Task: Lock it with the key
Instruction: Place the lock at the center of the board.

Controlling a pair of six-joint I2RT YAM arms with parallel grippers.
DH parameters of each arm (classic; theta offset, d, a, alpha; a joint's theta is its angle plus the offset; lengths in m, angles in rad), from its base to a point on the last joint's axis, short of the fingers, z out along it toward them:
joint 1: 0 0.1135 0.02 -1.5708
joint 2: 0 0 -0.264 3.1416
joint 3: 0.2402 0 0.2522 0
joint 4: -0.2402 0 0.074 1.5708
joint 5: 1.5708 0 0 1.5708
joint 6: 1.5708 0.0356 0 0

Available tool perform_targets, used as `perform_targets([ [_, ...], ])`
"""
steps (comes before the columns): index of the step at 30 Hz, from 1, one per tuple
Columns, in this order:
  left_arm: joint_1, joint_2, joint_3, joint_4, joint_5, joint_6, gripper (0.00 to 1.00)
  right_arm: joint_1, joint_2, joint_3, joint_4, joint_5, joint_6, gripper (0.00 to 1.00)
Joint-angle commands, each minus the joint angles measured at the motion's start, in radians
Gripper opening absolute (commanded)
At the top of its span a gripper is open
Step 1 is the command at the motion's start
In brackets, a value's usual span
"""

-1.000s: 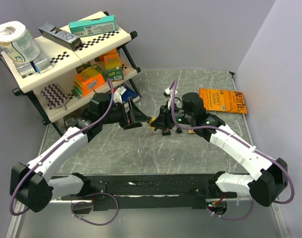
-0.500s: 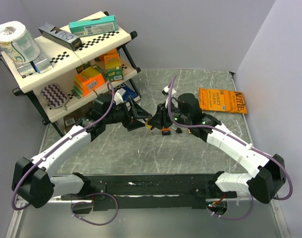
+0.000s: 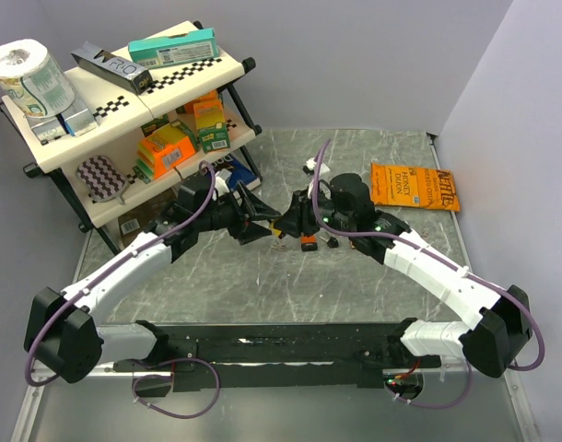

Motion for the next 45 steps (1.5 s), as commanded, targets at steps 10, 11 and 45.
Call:
perform_targets([
  [10,-0.008,0.038,0.056,-0.056,-0.034,-0.065,0.58,0.05,0.019,0.063,0.081,0.108,-0.003,0.0],
  [11,-0.008,0.036,0.052,-0.052,-0.032,-0.068,0.56,0.051,0.02,0.064,0.079,0.116,-0.003,0.0],
  [45,0.042,0.502,0.32,-0.528,-0.294,0.831,0.01,-0.16,-0.214,-0.147,-0.02,-0.185,-0.268,1.0],
])
